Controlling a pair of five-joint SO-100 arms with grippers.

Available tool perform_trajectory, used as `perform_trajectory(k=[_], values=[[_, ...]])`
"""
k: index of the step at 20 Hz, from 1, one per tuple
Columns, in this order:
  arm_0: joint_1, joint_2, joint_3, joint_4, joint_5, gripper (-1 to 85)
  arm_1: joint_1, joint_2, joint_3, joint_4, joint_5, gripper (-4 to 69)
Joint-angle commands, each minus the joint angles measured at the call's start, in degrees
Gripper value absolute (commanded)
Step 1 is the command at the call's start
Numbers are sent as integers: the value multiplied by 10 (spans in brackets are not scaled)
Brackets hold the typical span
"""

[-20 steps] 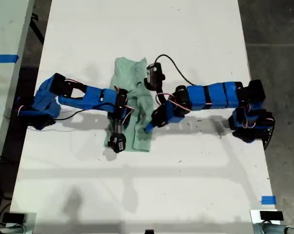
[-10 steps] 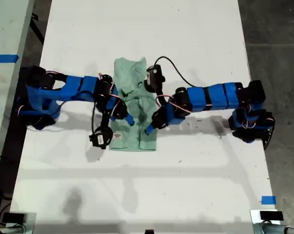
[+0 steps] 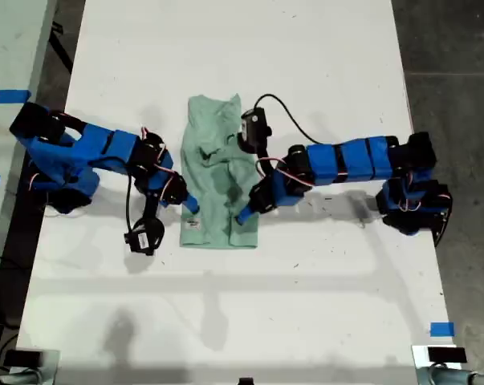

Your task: Fold tshirt

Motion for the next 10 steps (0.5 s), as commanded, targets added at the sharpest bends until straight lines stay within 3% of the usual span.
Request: perform_trajectory(k=[1,7,10], values=[[19,13,43,-86,-18,286,-16,-20,-30,-23,16,306],[49,-114,55,-205,-28,289,-21,-154,-47,-83,47,302],[54,-166,25,-198,-20,198,-28,-213,-85,-80,58,215]])
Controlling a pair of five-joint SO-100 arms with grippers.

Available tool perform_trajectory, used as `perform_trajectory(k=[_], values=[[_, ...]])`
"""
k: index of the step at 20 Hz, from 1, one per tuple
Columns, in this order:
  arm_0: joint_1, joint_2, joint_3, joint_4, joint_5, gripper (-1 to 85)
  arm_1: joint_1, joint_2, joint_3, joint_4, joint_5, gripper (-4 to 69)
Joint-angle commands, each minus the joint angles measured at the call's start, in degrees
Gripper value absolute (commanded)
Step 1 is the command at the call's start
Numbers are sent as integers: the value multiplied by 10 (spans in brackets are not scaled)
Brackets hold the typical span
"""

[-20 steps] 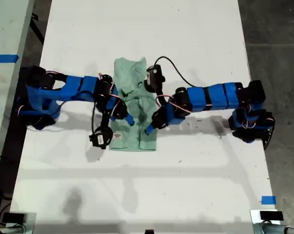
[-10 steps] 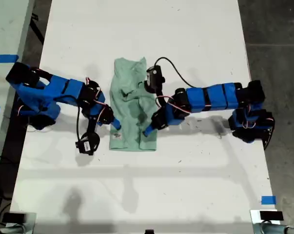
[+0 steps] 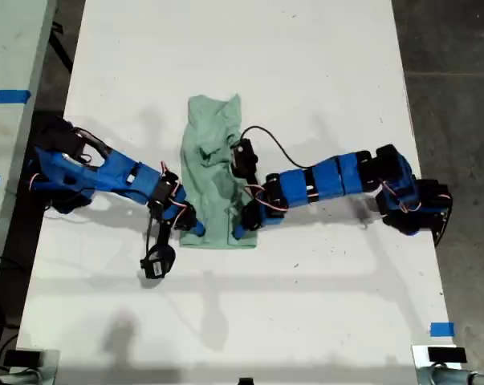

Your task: Fold tshirt

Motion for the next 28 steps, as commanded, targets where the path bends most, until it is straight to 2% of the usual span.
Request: perform_trajectory(k=[1,2,4,7,11,14,16,19,21,25,28], values=[[10,-4,-24,-2,26,164,-18,-16,-43,-10,15,157],[12,-9,-29,-1,41,126,-20,-18,-44,-7,17,62],[13,-8,-40,9,45,1,-29,-15,-46,-4,16,28],[35,-3,-134,90,34,1,-46,1,-81,33,7,-7],[83,-40,-352,193,41,1,-91,120,-90,102,-4,-6],[98,-41,-439,192,57,1,-104,185,-90,126,-14,-6],[80,-7,-439,187,65,1,-72,204,-89,125,-46,-6],[4,60,-414,227,65,1,25,211,-80,94,-117,-7],[-86,85,-405,265,99,1,98,208,-72,54,-166,-7],[-258,98,-389,272,206,1,211,207,-70,-4,-218,-7],[-333,94,-368,258,251,1,254,201,-64,-47,-236,-7]])
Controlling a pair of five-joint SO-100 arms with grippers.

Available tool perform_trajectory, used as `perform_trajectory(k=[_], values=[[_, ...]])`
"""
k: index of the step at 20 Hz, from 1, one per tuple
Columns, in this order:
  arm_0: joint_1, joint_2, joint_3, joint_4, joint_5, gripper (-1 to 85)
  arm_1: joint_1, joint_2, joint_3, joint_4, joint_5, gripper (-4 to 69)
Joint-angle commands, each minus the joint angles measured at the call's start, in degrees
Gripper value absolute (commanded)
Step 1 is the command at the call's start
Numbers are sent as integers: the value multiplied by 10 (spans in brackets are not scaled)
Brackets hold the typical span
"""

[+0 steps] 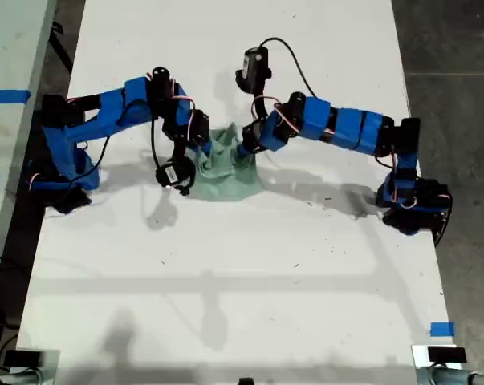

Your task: Fold tshirt

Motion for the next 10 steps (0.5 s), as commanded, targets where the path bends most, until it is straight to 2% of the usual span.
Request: perform_trajectory(k=[1,3,4,5,6,7,10], values=[[-52,50,9,-15,36,1,32,46,-12,-47,-19,-7],[-71,39,12,-20,47,1,45,40,-4,-76,-26,-8],[-83,37,13,-20,50,6,52,40,4,-97,-39,19],[-100,40,17,-19,58,119,64,39,4,-110,-47,146],[-127,51,23,-17,69,300,83,42,4,-117,-55,373],[-167,75,41,-12,72,333,109,56,5,-118,-62,376],[-318,220,146,-42,101,340,208,147,59,-109,-63,264]])
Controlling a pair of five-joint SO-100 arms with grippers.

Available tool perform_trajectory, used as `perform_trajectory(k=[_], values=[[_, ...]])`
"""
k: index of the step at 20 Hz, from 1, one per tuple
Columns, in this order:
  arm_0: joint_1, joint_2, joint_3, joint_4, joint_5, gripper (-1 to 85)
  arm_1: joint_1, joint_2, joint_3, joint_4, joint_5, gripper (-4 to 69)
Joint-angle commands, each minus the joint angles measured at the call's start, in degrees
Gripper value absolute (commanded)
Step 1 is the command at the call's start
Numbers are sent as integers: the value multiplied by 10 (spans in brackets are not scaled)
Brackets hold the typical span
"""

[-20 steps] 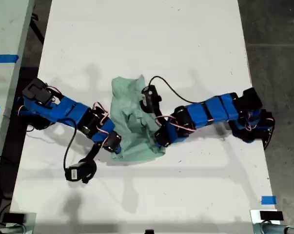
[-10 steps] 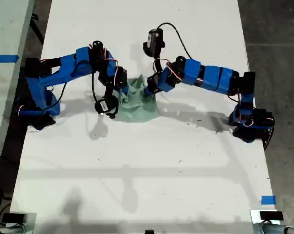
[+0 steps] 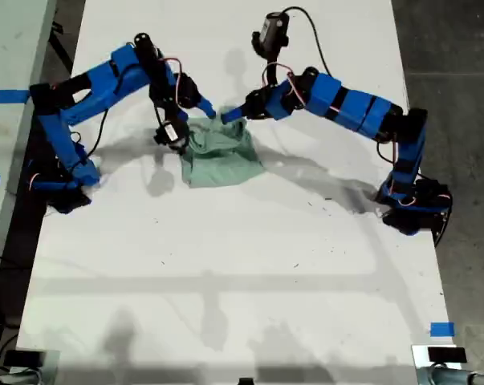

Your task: Fold tshirt

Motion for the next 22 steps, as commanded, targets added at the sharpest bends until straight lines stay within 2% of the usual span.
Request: perform_trajectory(k=[1,3,5,7,10,11,12,15,16,17,18,19,20,22], values=[[-139,199,83,-45,26,337,96,155,47,-10,-10,255],[-178,316,172,-86,45,327,148,239,140,-7,-10,242],[-162,419,291,-147,46,308,175,328,258,-6,-10,221],[-113,512,418,-210,44,272,171,423,387,-2,-6,192],[4,681,618,-323,31,122,113,608,608,3,15,154],[41,737,676,-339,12,59,85,686,679,4,29,180],[76,790,730,-348,-14,23,54,767,744,7,47,165],[171,987,917,-387,-101,1,-18,1036,897,62,112,25],[191,1069,969,-381,-130,1,-26,1118,936,91,127,-11],[200,1139,1009,-349,-154,1,-29,1180,965,119,139,-11],[204,1210,1042,-317,-157,1,-43,1205,981,117,141,-11],[210,1247,1073,-302,-171,1,-57,1177,983,83,144,-10],[221,1234,1092,-319,-172,1,-68,1094,966,18,140,-10],[236,1242,1114,-325,-189,1,-83,829,834,-90,102,-10]])
